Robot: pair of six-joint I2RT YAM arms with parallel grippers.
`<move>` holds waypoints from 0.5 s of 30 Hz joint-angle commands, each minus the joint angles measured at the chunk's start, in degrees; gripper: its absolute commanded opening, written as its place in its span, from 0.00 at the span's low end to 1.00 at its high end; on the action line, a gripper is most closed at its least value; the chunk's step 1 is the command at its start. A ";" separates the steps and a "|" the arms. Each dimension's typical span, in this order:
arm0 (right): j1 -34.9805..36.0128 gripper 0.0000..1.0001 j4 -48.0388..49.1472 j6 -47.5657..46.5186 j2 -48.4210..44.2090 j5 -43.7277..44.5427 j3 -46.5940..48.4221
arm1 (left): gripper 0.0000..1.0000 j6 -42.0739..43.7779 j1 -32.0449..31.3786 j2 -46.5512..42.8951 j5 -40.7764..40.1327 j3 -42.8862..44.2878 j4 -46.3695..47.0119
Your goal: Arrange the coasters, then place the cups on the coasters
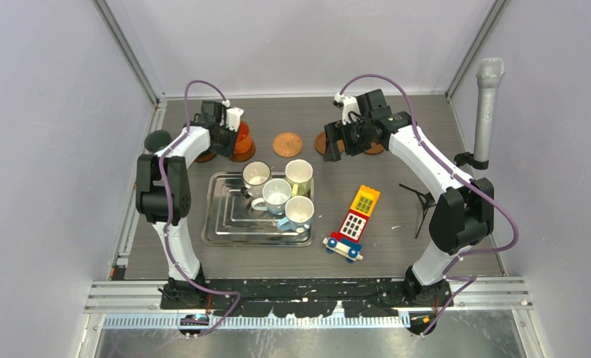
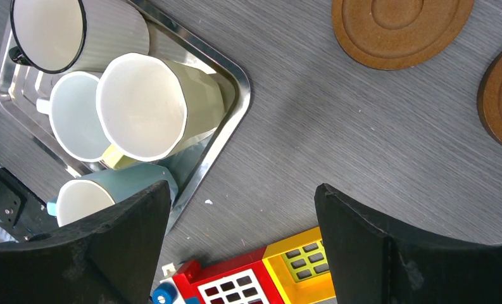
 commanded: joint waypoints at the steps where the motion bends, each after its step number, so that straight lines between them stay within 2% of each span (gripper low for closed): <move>1: -0.28 0.88 1.12 -0.43 -0.38 -0.10 1.99 | 0.00 0.49 0.28 -4.73 0.62 -0.88 2.25; 7: -0.27 0.88 1.12 -0.41 -0.44 -0.10 1.92 | 0.01 0.17 0.22 -4.36 0.60 -0.70 0.77; 15: -0.27 0.88 1.12 -0.49 -0.94 -0.10 1.61 | 0.20 -0.24 0.29 -4.31 0.43 -0.54 -1.28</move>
